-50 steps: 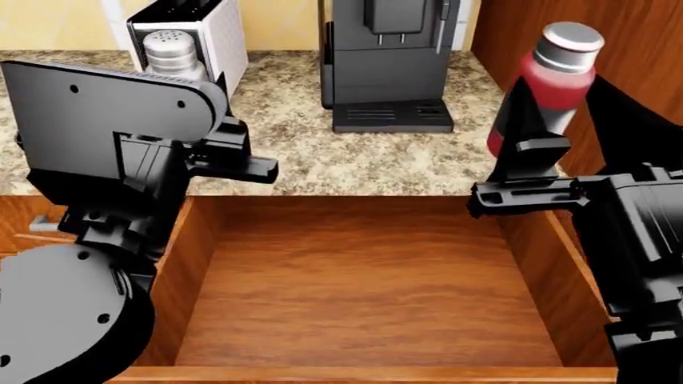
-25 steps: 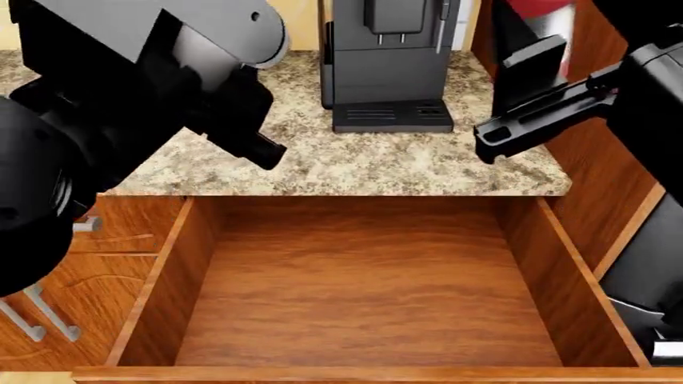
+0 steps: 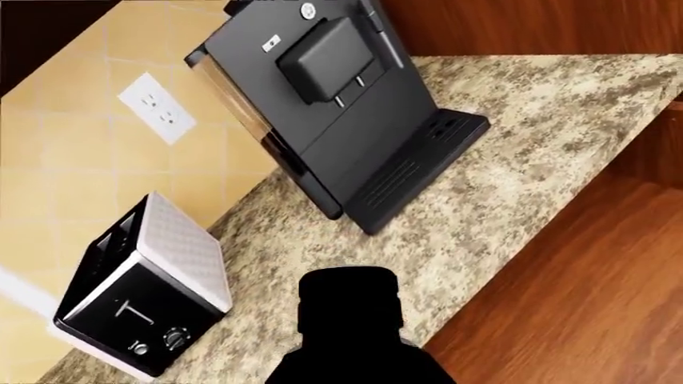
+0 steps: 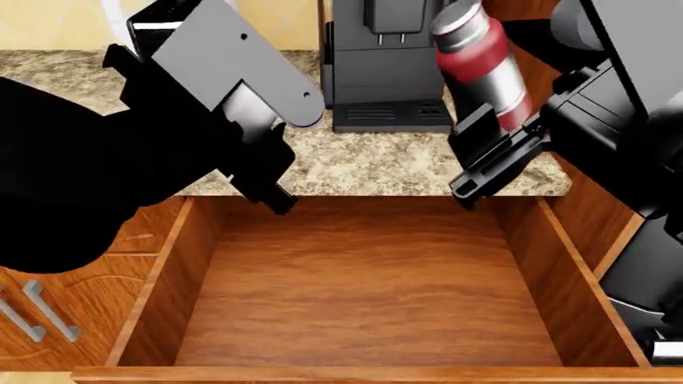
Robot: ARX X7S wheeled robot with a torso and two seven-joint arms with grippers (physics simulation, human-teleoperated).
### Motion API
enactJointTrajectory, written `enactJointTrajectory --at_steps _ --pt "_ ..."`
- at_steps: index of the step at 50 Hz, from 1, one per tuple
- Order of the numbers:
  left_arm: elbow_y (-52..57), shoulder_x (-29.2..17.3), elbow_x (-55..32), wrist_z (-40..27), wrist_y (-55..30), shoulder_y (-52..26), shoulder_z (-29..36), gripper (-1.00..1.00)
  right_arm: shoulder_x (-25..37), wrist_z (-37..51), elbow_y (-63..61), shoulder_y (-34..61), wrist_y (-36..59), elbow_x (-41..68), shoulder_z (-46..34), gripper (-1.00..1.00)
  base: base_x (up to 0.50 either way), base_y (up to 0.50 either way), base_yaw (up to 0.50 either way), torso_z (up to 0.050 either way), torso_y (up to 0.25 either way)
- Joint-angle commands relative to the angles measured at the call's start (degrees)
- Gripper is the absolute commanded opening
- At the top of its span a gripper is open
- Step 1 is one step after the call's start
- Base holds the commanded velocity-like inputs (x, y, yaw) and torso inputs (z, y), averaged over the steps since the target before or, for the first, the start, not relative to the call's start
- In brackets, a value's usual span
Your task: Pick and place the shaker into the drawer. Then close the cabinet.
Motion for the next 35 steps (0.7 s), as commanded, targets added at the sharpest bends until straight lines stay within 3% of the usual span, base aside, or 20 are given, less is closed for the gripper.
enactJointTrajectory --at_steps 1,18,35 --pt "-0.25 0.54 6.11 5.64 2.9 2.99 3.39 -1.0 1.61 -7.03 -1.62 -3.68 -0.23 -7.19 -2.32 -1.0 0.0 0.0 0.0 0.0 0.0" --pt "-0.32 0.74 13.57 11.3 8.3 8.62 7.06 -1.0 2.93 -13.89 -3.03 -11.91 -5.42 -19.69 -8.23 -1.0 0.0 0.0 0.0 0.0 0.001" --pt "2.0 -1.82 10.0 9.18 9.6 13.02 6.56 -1.0 4.89 -17.37 -3.64 -14.65 -7.57 -25.43 -12.54 -1.0 0.0 0.0 0.0 0.0 0.0"
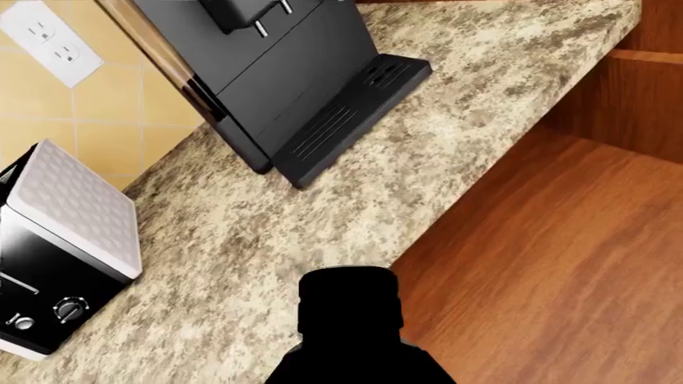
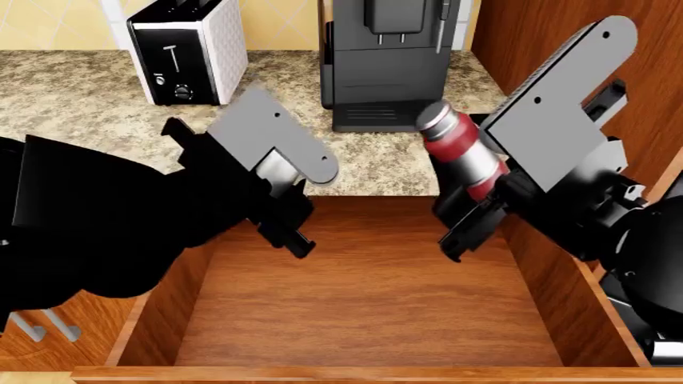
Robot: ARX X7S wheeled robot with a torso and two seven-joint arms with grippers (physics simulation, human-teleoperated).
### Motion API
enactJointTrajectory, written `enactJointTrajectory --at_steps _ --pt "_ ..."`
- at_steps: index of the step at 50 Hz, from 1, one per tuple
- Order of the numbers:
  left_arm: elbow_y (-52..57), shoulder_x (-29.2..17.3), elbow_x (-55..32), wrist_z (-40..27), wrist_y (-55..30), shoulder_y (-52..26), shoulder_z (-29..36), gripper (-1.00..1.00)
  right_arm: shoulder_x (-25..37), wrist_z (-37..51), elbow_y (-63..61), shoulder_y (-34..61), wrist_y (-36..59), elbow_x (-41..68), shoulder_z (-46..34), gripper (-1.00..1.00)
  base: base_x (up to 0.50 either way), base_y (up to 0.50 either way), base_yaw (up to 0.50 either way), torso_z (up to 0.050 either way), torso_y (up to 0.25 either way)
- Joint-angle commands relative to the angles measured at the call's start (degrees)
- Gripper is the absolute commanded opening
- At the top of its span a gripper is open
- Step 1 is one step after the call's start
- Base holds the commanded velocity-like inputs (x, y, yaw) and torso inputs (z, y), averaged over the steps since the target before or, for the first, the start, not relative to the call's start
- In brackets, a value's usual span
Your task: Pick and place the shaker into the drawer. Then close the cabinet.
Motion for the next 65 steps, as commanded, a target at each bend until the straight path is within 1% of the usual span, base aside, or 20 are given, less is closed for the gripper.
enactJointTrajectory --at_steps 1,12,21,31,44,57,65 --pt "1.19 -1.13 -1.15 -0.82 1.14 2.67 0.27 -1.0 0.93 -2.63 -0.54 -1.88 -1.19 -4.81 -2.96 -1.0 0.0 0.0 0.0 0.0 0.0" --pt "1.77 -1.2 -2.01 -1.41 1.77 4.53 0.99 -1.0 1.55 -4.09 -1.39 -2.89 -1.64 -6.47 -5.32 -1.0 0.0 0.0 0.0 0.0 0.001" --pt "0.04 -0.99 -2.35 -0.57 2.74 5.21 1.0 -1.0 1.16 -5.0 -0.86 -3.64 -2.18 -8.07 -7.24 -1.0 0.0 0.0 0.0 0.0 0.0" --pt "-5.2 -1.46 -1.87 6.44 4.71 5.82 0.64 -1.0 0.03 -8.34 1.92 -3.24 -2.01 -9.48 -10.27 -1.0 0.0 0.0 0.0 0.001 0.0" --pt "-8.69 -0.8 1.94 14.48 4.55 5.54 4.19 -1.0 -0.17 -14.07 5.58 -1.79 -3.27 -14.96 -15.76 -1.0 0.0 0.0 0.0 0.0 0.0" --pt "-11.27 -0.54 2.96 17.8 2.96 4.28 6.58 -1.0 -0.23 -16.64 7.98 -1.97 -5.33 -18.55 -18.96 -1.0 0.0 0.0 0.0 0.0 0.001" --pt "-11.92 -0.48 3.95 18.95 3.45 4.72 7.57 -1.0 -0.39 -17.25 8.24 -2.73 -6.32 -19.72 -20.42 -1.0 0.0 0.0 0.0 0.0 0.0"
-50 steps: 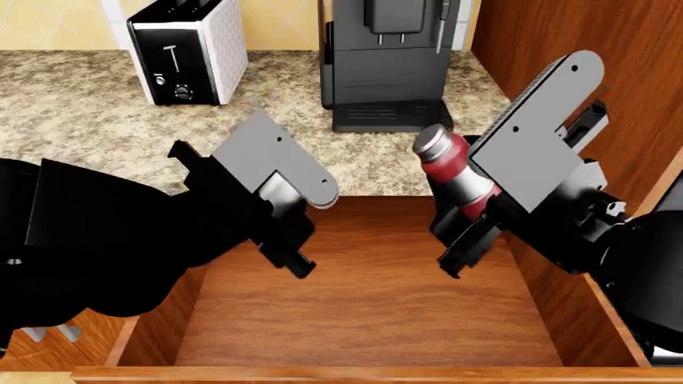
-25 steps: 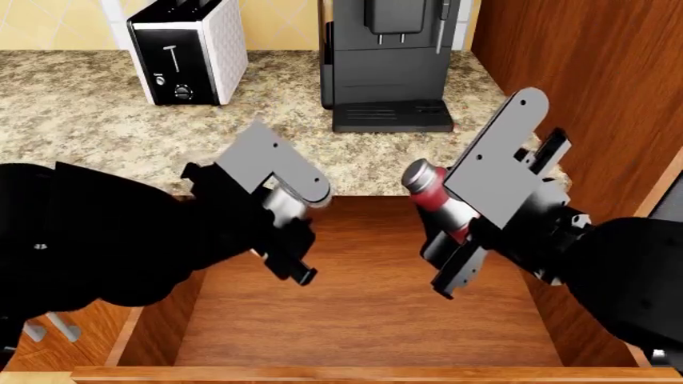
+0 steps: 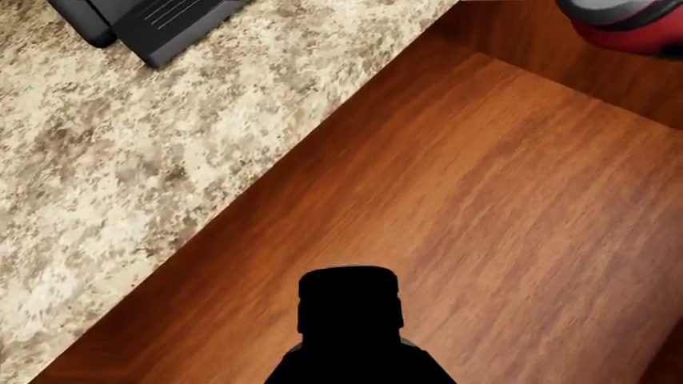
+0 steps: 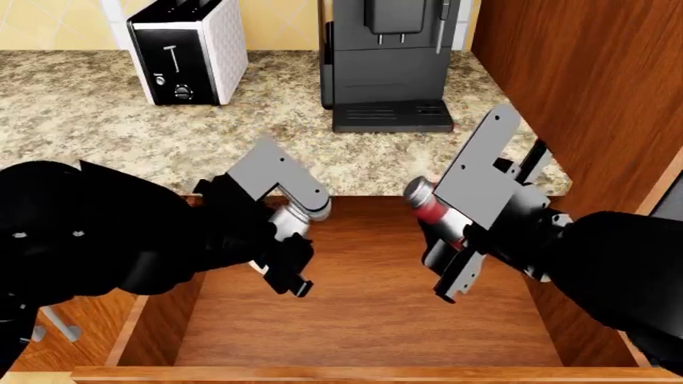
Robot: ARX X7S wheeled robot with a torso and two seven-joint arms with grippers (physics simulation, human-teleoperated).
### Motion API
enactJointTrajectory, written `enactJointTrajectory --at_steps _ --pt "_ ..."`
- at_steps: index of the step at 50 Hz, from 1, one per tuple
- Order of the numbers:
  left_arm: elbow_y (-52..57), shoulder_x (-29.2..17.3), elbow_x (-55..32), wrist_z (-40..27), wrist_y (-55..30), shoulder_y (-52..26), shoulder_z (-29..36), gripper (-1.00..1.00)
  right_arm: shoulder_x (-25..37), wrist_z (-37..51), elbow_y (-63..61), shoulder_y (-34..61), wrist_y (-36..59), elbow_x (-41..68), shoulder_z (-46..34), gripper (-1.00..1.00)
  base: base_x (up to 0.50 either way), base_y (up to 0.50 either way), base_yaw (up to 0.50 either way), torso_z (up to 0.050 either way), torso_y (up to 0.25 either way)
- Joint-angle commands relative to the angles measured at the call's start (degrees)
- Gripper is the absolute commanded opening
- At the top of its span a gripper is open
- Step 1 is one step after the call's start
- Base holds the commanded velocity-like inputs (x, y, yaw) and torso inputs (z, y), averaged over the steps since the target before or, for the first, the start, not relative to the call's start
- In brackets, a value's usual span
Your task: Pick and place the shaker into the drawer. Then close the cabinet.
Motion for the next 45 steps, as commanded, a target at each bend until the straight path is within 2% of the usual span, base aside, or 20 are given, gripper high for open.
enactJointTrajectory --at_steps 1,45 --pt "-1.64 0.15 1.13 2.21 0.0 -0.16 1.58 -1.0 -0.23 -1.87 0.99 -0.48 -1.42 -3.05 -2.49 -1.0 0.0 0.0 0.0 0.0 0.0" --pt "-8.47 2.67 11.14 12.11 6.77 4.46 9.63 -1.0 -3.42 -3.51 5.96 -5.99 -6.9 -9.16 -9.95 -1.0 0.0 0.0 0.0 0.0 0.0"
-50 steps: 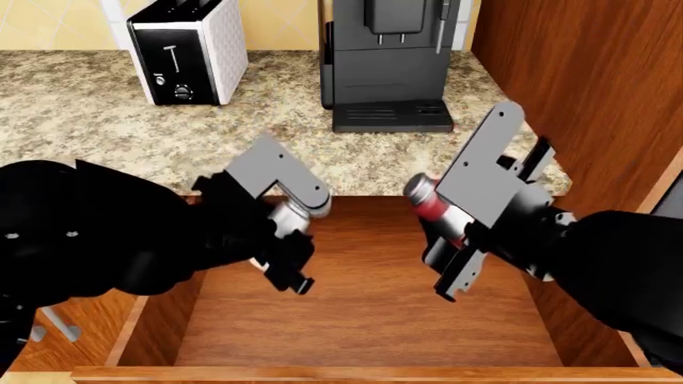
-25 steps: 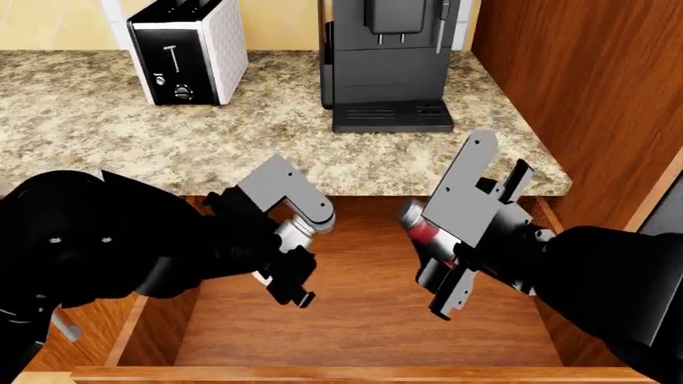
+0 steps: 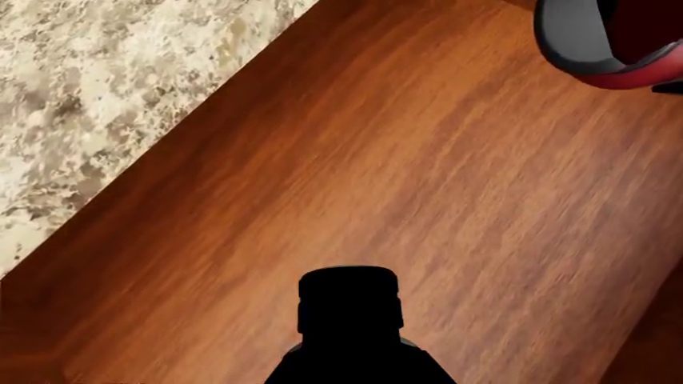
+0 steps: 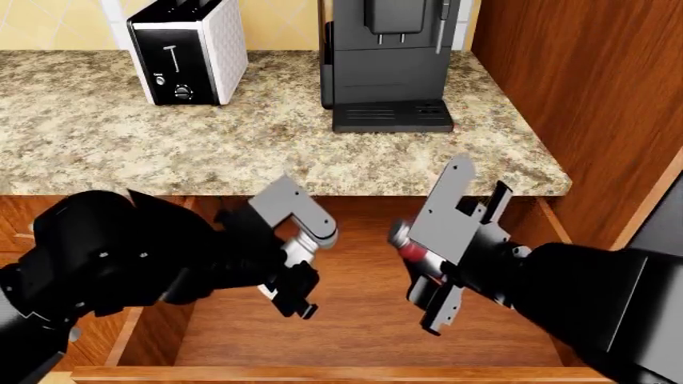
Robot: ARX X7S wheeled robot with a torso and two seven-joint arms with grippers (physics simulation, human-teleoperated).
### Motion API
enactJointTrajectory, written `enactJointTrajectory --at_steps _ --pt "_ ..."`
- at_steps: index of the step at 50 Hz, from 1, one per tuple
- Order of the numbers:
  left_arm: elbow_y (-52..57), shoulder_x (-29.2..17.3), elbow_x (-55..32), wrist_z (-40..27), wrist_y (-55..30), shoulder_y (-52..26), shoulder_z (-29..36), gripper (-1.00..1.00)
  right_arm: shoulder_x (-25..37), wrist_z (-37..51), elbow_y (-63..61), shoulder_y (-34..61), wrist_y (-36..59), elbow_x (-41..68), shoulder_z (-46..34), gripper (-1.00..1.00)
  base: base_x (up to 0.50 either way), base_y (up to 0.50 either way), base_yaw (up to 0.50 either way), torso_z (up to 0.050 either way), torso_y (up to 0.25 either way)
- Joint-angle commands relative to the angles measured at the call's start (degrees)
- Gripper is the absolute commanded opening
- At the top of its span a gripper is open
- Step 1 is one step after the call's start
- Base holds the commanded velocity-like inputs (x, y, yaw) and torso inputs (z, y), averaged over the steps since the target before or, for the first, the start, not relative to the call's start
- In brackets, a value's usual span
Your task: Pick and place the shaker into the drawer. Then close the cabinet.
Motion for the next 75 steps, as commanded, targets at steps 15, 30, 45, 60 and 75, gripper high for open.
enactJointTrajectory --at_steps 15,30,45,60,75 --pt "-4.72 1.26 4.44 4.07 3.65 1.92 3.46 -1.0 -2.95 -0.85 5.37 -3.05 -4.23 -5.09 -3.8 -1.0 0.0 0.0 0.0 0.0 0.0" --pt "-10.48 2.74 7.32 8.0 8.51 3.59 4.27 -1.0 -5.78 -1.23 12.36 -5.11 -8.02 -6.94 -4.3 -1.0 0.0 0.0 0.0 0.001 0.001" --pt "-13.02 2.91 8.42 8.88 9.75 4.84 5.1 -1.0 -8.72 -2.38 18.47 -6.38 -11.37 -9.4 -5.9 -1.0 0.0 0.0 0.0 0.0 0.0" --pt "-16.33 3.94 10.26 10.47 11.86 6.31 6.42 -1.0 -11.18 -3.09 24.44 -8.71 -15.21 -11.88 -7.68 -1.0 0.0 0.0 0.0 0.0 0.0" --pt "-18.99 4.99 11.85 11.72 13.6 7.52 7.62 -1.0 -12.63 -3.43 28.39 -10.37 -17.63 -13.13 -8.52 -1.0 0.0 0.0 0.0 0.0 0.001"
